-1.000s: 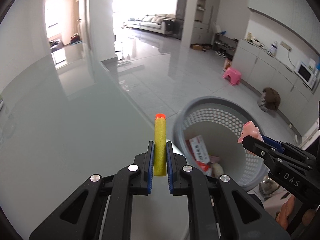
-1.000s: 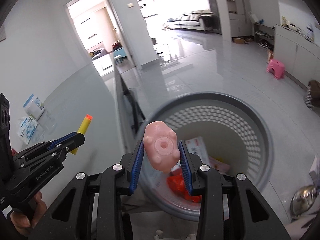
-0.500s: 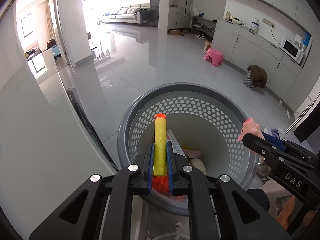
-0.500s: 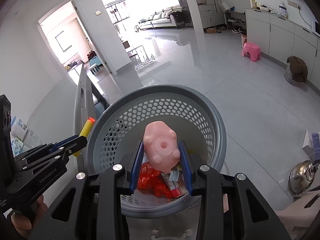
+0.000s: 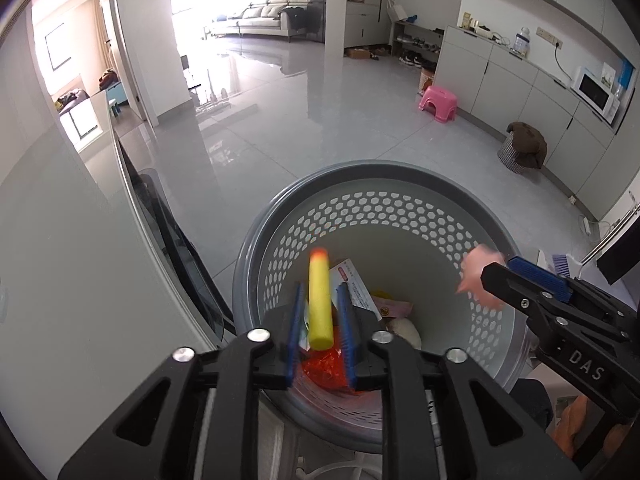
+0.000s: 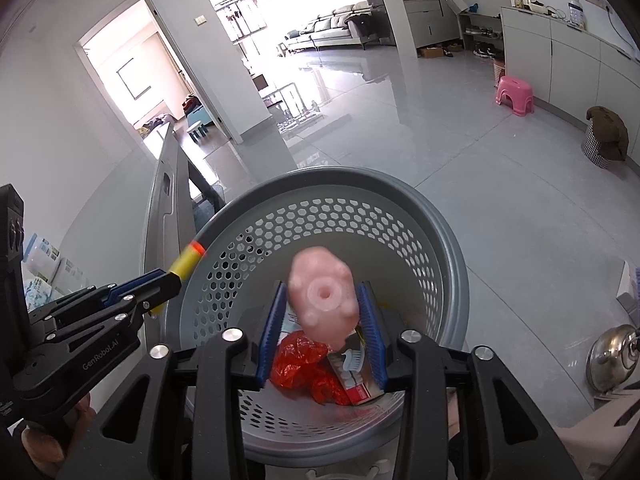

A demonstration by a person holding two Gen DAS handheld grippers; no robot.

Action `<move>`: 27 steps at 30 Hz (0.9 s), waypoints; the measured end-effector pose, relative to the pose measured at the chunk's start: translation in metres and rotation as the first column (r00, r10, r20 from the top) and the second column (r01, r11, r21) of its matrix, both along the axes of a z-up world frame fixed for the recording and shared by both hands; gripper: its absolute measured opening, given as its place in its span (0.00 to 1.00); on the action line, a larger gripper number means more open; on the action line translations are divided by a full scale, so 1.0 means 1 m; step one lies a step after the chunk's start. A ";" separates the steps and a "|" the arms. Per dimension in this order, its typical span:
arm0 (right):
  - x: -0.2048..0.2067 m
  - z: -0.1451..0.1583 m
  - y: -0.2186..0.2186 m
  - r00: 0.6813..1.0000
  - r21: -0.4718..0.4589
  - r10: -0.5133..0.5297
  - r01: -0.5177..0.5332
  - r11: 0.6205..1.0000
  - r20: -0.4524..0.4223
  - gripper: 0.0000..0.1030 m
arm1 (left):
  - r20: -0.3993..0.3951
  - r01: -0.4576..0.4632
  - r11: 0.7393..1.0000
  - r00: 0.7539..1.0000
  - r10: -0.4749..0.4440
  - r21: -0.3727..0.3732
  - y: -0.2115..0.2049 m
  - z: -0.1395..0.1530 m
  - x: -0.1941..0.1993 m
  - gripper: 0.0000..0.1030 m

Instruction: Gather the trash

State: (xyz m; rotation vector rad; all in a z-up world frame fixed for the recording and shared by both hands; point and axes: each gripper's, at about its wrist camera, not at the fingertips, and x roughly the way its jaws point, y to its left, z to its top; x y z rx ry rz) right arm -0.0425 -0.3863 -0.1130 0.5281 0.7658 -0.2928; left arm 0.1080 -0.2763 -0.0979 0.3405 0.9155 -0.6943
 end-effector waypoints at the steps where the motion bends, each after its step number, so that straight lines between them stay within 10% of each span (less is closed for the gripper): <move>1: -0.001 0.002 0.000 1.000 -0.003 -0.004 0.004 1.000 0.007 0.54 | 0.000 -0.003 1.000 1.000 0.003 0.000 0.000 0.000 0.000 0.31; 6: -0.008 0.006 -0.001 1.000 -0.009 -0.020 0.020 1.000 0.013 0.55 | 0.030 -0.019 1.000 0.999 0.019 -0.008 0.003 0.006 -0.005 0.59; 27: -0.026 0.016 0.007 0.999 -0.032 -0.036 0.037 0.999 0.027 0.68 | 0.066 -0.056 0.997 0.996 0.059 -0.049 0.020 0.025 -0.017 0.84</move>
